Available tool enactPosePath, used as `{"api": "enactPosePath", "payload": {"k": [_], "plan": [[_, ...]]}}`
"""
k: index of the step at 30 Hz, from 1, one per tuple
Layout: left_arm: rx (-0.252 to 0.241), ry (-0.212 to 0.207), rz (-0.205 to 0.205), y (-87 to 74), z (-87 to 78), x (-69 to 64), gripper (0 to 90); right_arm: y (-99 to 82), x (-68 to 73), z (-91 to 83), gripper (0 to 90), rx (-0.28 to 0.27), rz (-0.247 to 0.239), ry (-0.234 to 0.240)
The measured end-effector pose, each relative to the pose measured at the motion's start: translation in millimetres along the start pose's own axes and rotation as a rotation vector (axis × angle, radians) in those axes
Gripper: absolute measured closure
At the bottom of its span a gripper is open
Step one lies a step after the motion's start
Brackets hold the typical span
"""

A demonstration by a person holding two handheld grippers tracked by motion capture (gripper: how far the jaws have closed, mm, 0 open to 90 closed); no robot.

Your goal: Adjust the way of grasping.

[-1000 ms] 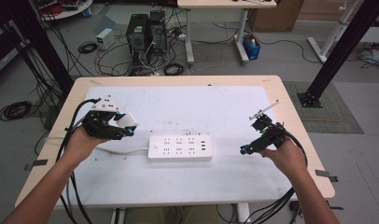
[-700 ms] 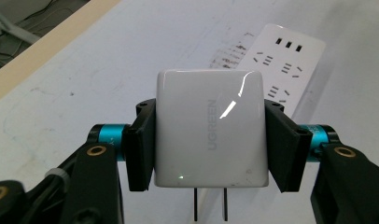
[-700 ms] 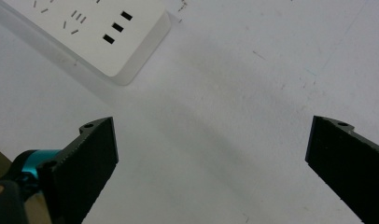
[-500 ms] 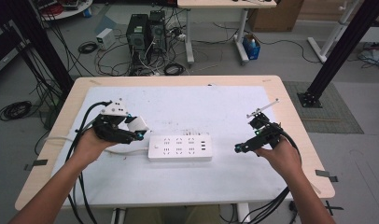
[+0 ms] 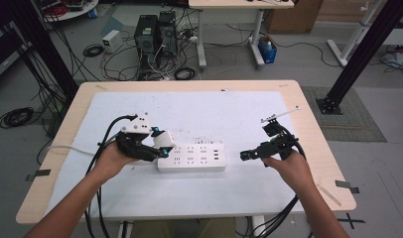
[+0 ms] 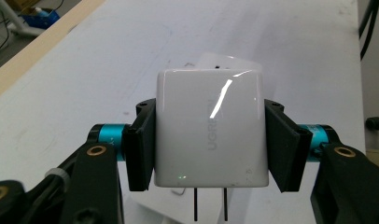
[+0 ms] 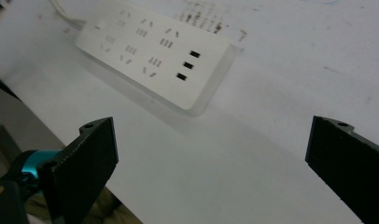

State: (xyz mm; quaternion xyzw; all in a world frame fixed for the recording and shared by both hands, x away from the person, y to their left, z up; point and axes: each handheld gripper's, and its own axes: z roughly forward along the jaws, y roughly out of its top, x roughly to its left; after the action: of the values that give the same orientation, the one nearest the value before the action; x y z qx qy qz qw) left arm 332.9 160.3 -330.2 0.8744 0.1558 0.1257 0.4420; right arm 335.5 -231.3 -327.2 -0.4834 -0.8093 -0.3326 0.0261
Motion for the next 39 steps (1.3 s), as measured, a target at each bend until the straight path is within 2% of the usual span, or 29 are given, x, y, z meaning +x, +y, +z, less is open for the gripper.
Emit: {"api": "enactPosePath", "payload": {"k": [1,2,3,4,9,10,12,14,19,23,25,28,32,36,39], "plan": [[-0.004,-0.011,0.009,1.0,2.3,-1.9,42.7,-0.3,0.4,0.2,1.7,-0.007,0.021,0.023],[-0.01,-0.019,0.011,1.9,5.0,-4.3,42.7,-0.8,0.7,1.4,1.7,-0.018,0.058,0.068],[-0.017,-0.027,0.016,2.6,7.3,-5.8,42.7,-0.8,0.7,1.4,1.7,-0.018,0.058,0.068],[-0.019,-0.042,0.028,4.4,12.1,-9.3,42.7,-1.1,1.3,2.8,1.7,-0.028,0.082,0.106],[-0.021,-0.065,0.034,7.8,21.5,-14.2,42.7,-0.4,3.5,4.1,1.7,-0.035,0.124,0.145],[-0.019,-0.075,0.034,9.4,24.1,-15.9,42.7,-0.1,4.1,4.0,1.7,-0.041,0.151,0.164],[-0.021,-0.079,0.039,11.3,27.2,-17.8,42.7,0.2,3.7,4.0,1.7,-0.046,0.167,0.17],[-0.021,-0.079,0.039,11.3,27.2,-17.8,42.7,0.4,3.9,4.1,1.7,-0.046,0.174,0.17],[-0.026,-0.108,0.057,17.4,40.2,-24.9,42.7,0.9,6.9,6.5,1.8,-0.035,0.199,0.187],[-0.04,-0.123,0.069,20.6,44.3,-28.4,42.7,2.0,10.0,7.7,1.8,-0.029,0.201,0.203],[-0.051,-0.131,0.066,22.7,48.6,-29.6,42.7,2.8,11.6,8.6,1.8,-0.035,0.207,0.229],[-0.055,-0.132,0.065,22.9,50.4,-30.1,42.7,3.6,13.2,9.4,1.8,-0.034,0.206,0.24],[-0.067,-0.147,0.082,24.6,57.8,-32.9,42.7,5.4,17.9,12.2,1.8,-0.026,0.217,0.266],[-0.089,-0.156,0.086,27.7,64.5,-37.6,42.7,7.6,21.7,16.6,1.8,-0.029,0.244,0.313],[-0.095,-0.166,0.092,29.9,69.9,-40.6,42.7,9.9,24.8,20.8,1.8,-0.02,0.244,0.34]]}}
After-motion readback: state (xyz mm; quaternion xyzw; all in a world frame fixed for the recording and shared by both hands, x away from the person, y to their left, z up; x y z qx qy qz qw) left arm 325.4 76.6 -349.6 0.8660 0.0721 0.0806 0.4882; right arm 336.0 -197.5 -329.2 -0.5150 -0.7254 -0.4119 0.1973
